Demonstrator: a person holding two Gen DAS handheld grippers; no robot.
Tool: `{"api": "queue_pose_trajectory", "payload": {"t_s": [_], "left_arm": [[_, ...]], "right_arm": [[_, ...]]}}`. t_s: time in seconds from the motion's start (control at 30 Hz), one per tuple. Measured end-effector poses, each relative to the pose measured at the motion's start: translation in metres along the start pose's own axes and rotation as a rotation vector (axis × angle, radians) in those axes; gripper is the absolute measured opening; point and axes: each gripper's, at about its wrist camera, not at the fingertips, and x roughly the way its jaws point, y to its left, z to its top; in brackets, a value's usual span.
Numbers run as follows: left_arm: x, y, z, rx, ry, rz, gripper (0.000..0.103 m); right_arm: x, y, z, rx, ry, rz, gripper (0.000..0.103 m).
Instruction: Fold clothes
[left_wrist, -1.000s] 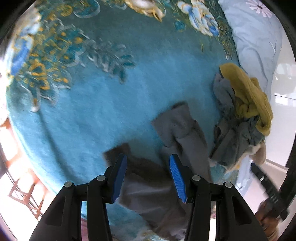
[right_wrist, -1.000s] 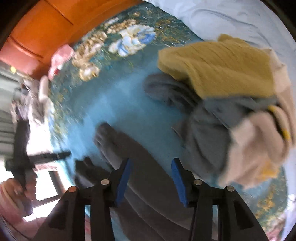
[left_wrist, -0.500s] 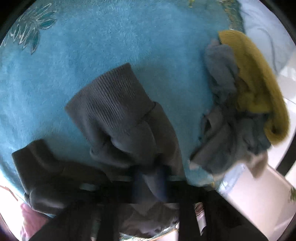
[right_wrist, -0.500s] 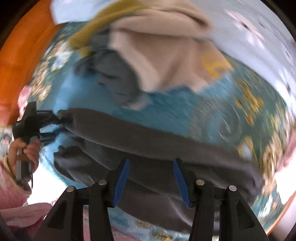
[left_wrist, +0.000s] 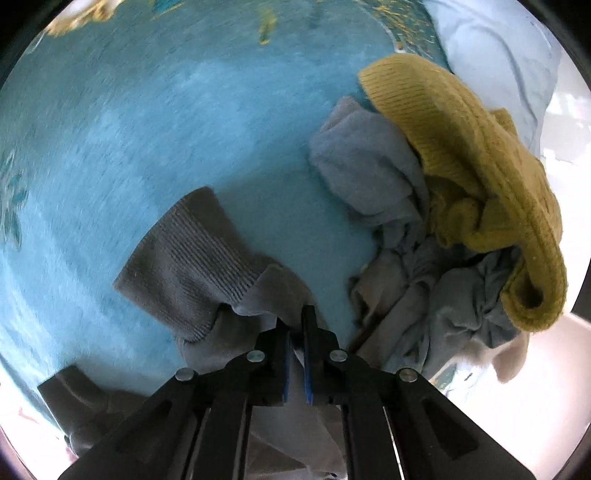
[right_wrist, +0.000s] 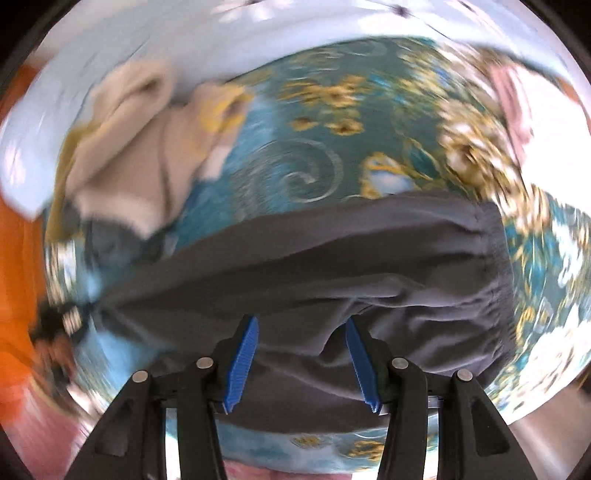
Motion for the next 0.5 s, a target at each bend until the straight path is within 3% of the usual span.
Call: {"api": "queue_pose_trajectory", "payload": {"t_s": [0.07,0.17,0.27,0.4,0.5], "left_arm": [[-0.001,0.009,0.001,-0.047,0.024,-0.012,0.015],[-0.007,0.012,0.004,-0.105,0.022,-0.047,0.039],[-0.002,0.004,0.008,-0.138,0.038,-0.050,0.051],[0.009,-0.005,0.013,-0.191,0.044,-0.013,0.054],[0.020,-0.004,0.016,-0.290,0.047,0.009,0.054]], "right_arm": [[0.003,-0.025,0.014,0.120,-0.017,0.035,0.054],[0.011,-0.058,0.034,0.302,-0.040,0.086,0.064],[0.027,-0.091,0.053,0.497,-0.055,0.141,0.065],[0.052,-0.124,0.072,0.676,-0.042,0.138,0.065],[0.069,-0.142,0.084,0.764,-0.026,0.108,0.065]]}}
